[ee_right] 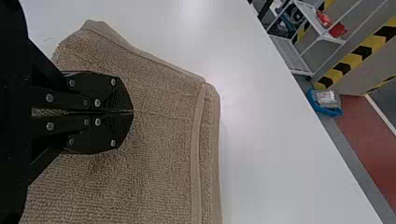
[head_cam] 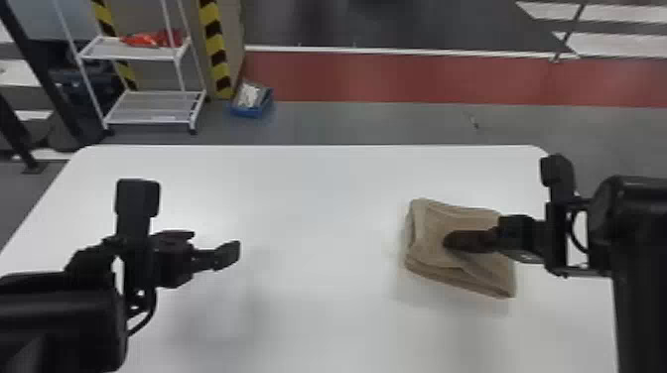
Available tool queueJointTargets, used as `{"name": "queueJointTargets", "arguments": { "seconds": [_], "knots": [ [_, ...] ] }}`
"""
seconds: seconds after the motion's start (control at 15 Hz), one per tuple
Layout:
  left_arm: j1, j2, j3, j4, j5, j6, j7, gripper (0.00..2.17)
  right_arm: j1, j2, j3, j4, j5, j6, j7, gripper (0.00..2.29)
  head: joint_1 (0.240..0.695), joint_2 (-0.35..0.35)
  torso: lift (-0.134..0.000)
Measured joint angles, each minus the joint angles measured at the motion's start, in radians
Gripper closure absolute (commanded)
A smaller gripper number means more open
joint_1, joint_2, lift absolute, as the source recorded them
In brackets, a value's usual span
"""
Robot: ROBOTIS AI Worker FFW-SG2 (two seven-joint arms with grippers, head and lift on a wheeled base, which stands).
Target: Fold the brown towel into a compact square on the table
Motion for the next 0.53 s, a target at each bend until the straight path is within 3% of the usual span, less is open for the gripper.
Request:
{"name": "queueJointTargets", "arguments": {
  "seconds": [0.2, 0.53],
  "knots": [
    [0.000, 0.000, 0.003, 0.001, 0.000, -0.003, 0.000, 0.07, -0.006, 0.024, 0.045, 0.021, -0.011, 0.000, 0.001, 2.07, 0.695, 0.013, -0.124],
    [-0.001, 0.000, 0.010, 0.003, 0.000, -0.003, 0.000, 0.07, 0.006, 0.032, 0.078, 0.002, -0.121, 0.000, 0.014, 2.07, 0.695, 0.070, -0.124]
  ]
}}
